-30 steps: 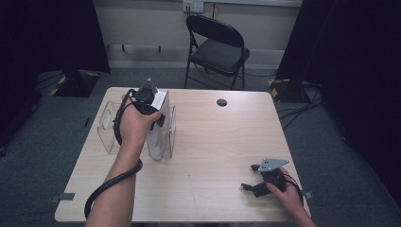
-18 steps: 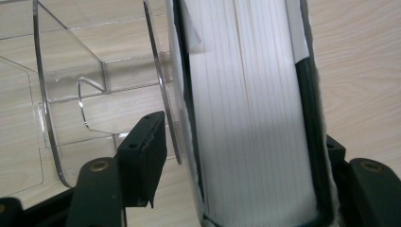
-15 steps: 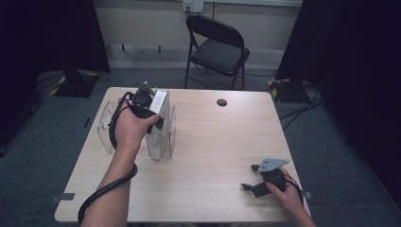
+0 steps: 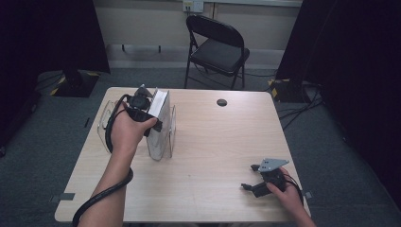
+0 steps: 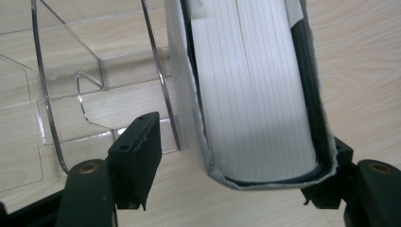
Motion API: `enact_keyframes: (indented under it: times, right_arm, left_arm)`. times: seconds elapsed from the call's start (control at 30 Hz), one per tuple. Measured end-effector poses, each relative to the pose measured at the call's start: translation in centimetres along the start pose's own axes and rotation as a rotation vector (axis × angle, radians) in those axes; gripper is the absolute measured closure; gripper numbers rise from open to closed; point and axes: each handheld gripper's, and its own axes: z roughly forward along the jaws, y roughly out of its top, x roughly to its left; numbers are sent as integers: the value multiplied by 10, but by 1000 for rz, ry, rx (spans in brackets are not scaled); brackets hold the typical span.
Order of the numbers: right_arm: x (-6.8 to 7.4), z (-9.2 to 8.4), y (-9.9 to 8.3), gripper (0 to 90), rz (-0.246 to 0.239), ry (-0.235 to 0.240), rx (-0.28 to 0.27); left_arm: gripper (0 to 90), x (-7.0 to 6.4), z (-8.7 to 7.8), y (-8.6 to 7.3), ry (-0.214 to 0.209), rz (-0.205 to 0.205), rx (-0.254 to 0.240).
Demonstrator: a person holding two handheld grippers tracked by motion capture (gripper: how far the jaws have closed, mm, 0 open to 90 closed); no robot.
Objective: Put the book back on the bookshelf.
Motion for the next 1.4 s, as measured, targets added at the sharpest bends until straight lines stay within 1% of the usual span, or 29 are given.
enact_keyframes:
  times: [0.1, 0.17, 0.23, 0.27, 0.3, 0.33, 0.4, 0.43, 0.5, 0.57, 0.67, 0.7, 0.73, 0.77, 0.8, 0.83, 0.87, 0.9, 1.0, 1.03, 1.1, 1.13, 1.17, 1.2, 1.27, 1.3, 1.37, 1.4]
  right_arm:
    - [0, 0, 0, 123, 2, 0, 1]
    - [0, 0, 0, 123, 2, 1, 1]
    - [0, 0, 0, 123, -1, 0, -1]
    - [0, 0, 0, 123, 0, 0, 0]
    - [0, 0, 0, 123, 0, 0, 0]
    - [0, 0, 0, 123, 0, -2, -2]
    - [0, 0, 0, 123, 0, -2, -2]
    - [0, 0, 0, 123, 0, -2, -2]
    - [0, 0, 0, 123, 0, -2, -2]
    - [0, 0, 0, 123, 1, -2, -1]
    - [0, 0, 0, 123, 0, -2, -1]
    - [0, 0, 0, 123, 1, 0, -2]
    - [0, 0, 0, 123, 3, 1, -1]
    - [0, 0, 0, 123, 1, 0, -2]
    - [0, 0, 0, 123, -1, 0, -3]
    - [0, 0, 0, 123, 1, 0, -2]
    - [0, 0, 0, 123, 1, -2, -2]
    - [0, 0, 0, 123, 2, -1, -1]
    - [0, 0, 0, 123, 3, 1, -2]
    - [0, 0, 0, 123, 1, 1, -2]
    - [0, 0, 0, 123, 1, 1, -2]
    - [0, 0, 0, 123, 3, 0, -1]
    - [0, 0, 0, 123, 1, -1, -1]
    - [0, 0, 0, 123, 3, -1, -1]
    - [0, 0, 0, 123, -1, -2, -2]
    - [0, 0, 0, 123, 0, 0, -2]
    - [0, 0, 0, 123, 0, 0, -3]
    - [0, 0, 0, 123, -1, -1, -2]
  left_arm:
    - [309, 0, -1, -1, -6, 14, 2]
    - [304, 0, -1, -2, -9, 7, 2]
    - [304, 0, -2, -4, -7, 18, 6]
    - [300, 0, -2, -4, -6, 17, 3]
    - [299, 1, -3, -6, -9, 29, -1]
    - [304, 1, -3, -7, -10, 23, -6]
    - [302, 2, -4, -9, -12, 30, -4]
    - [302, 2, -5, -10, -9, 20, -6]
    - [295, 4, -5, -13, -19, 13, -2]
    - [284, 6, -4, -16, -19, 8, -11]
    - [285, 7, -4, -19, -28, 10, -13]
    - [285, 8, -3, -20, -30, 20, -7]
    - [282, 7, -3, -21, -25, 12, -8]
    - [282, 8, -2, -22, -27, 24, 1]
    - [285, 9, -2, -24, -31, 24, 5]
    - [282, 9, -2, -25, -26, 20, 2]
    - [281, 10, -2, -26, -31, 33, 7]
    - [281, 10, -1, -27, -31, 22, 2]
    - [280, 11, 1, -31, -41, 40, -1]
    - [280, 11, 1, -33, -41, 34, -6]
    - [280, 12, 1, -35, -44, 39, -8]
    - [279, 11, 2, -36, -40, 32, -12]
    - [278, 12, 2, -38, -46, 49, -5]
    - [277, 12, 2, -38, -48, 53, -4]
    - [277, 10, 3, -40, -53, 53, -11]
    - [277, 9, 3, -41, -54, 46, -14]
    - [277, 7, 4, -44, -52, 64, -16]
    - [277, 6, 4, -44, -58, 67, -14]
